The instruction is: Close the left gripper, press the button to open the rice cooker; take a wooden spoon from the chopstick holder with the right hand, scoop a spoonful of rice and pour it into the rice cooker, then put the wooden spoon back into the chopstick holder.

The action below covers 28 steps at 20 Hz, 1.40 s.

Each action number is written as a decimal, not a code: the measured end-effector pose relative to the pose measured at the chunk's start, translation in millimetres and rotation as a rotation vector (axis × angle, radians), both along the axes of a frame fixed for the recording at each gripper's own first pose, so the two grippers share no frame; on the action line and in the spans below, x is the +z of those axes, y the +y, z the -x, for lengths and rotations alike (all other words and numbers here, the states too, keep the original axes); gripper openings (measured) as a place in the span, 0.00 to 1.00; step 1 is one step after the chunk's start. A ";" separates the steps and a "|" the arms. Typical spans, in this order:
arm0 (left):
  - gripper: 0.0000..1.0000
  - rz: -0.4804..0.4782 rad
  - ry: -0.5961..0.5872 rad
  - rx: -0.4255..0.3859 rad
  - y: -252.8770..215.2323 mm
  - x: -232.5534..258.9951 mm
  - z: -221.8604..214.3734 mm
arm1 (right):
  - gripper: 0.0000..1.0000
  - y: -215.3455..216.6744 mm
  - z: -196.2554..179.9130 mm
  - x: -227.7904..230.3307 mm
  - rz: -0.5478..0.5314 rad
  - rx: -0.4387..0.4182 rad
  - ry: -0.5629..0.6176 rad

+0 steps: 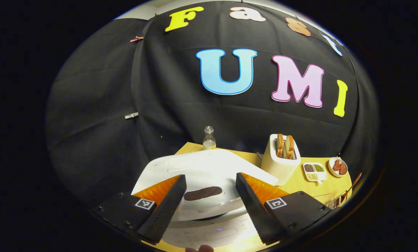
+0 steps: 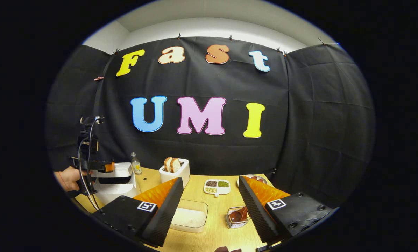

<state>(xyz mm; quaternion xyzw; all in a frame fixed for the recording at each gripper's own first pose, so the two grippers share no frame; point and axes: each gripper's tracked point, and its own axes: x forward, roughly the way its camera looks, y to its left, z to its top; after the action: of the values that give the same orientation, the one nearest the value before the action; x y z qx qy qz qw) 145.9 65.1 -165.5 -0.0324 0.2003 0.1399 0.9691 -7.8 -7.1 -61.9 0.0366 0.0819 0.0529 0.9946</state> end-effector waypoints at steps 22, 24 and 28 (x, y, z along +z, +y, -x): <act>1.00 -0.006 0.093 -0.002 -11.4 -61.2 13.2 | 0.98 -1.2 5.0 -7.1 -0.018 0.004 0.016; 1.00 -0.007 0.097 0.001 -12.3 -62.6 12.8 | 0.98 0.5 4.3 -7.5 -0.026 0.004 0.016; 1.00 -0.028 0.087 -0.005 -11.9 -60.9 10.9 | 0.98 6.9 3.4 -6.5 -0.030 0.014 0.014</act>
<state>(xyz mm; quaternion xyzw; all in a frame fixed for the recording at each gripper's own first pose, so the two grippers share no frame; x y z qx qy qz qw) 135.0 53.2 -226.4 -0.0122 0.2406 0.1417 0.9601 -11.2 -0.2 -68.3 0.0514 0.0883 0.0606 0.9929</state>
